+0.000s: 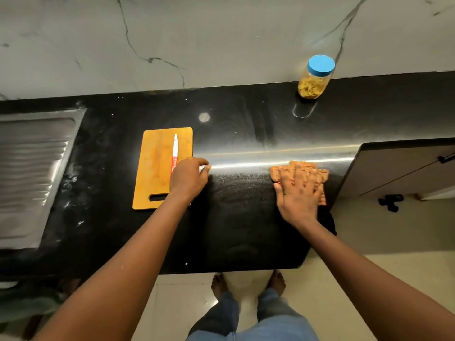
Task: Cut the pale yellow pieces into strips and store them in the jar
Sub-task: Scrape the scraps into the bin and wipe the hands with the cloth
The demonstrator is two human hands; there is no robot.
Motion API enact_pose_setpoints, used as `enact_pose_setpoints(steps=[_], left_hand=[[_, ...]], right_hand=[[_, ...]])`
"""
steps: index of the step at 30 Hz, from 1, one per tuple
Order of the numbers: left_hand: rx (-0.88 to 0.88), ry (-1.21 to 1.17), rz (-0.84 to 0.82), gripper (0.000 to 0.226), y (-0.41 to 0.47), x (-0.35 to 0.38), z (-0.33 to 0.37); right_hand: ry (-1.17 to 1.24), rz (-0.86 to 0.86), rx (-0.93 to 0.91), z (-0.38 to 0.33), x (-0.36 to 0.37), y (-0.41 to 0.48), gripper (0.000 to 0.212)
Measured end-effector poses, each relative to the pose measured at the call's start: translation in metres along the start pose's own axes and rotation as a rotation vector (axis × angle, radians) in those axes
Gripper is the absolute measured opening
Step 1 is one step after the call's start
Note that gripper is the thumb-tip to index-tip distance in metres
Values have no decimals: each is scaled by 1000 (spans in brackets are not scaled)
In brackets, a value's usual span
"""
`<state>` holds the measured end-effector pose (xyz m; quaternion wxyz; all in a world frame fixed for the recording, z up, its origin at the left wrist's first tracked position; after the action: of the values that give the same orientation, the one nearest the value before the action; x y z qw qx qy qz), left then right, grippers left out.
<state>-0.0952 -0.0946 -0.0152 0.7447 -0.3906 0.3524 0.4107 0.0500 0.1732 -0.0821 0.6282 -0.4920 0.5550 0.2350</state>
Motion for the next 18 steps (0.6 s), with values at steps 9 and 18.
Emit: enact_pose_setpoints(steps=[9,18], left_hand=[[-139,143,111,31,-33,-12,-50],[-252,128,40,30,-32,-7,-75]], right_hand=[[-36,-107,-362,-152,33,-43,54],[-57,-161,-734,-217,78,-148,51]])
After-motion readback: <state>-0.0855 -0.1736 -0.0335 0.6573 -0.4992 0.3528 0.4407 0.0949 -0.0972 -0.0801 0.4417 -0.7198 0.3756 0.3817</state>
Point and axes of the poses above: each hand's wrist, its own y-axis towards the middle knuckle, its own x-axis out of the palm, z = x × y, the point moved 10 cm from there along y, towards the middle knuckle, and after that the axes turned 14 degrees about -z, right-handed, at the moved point
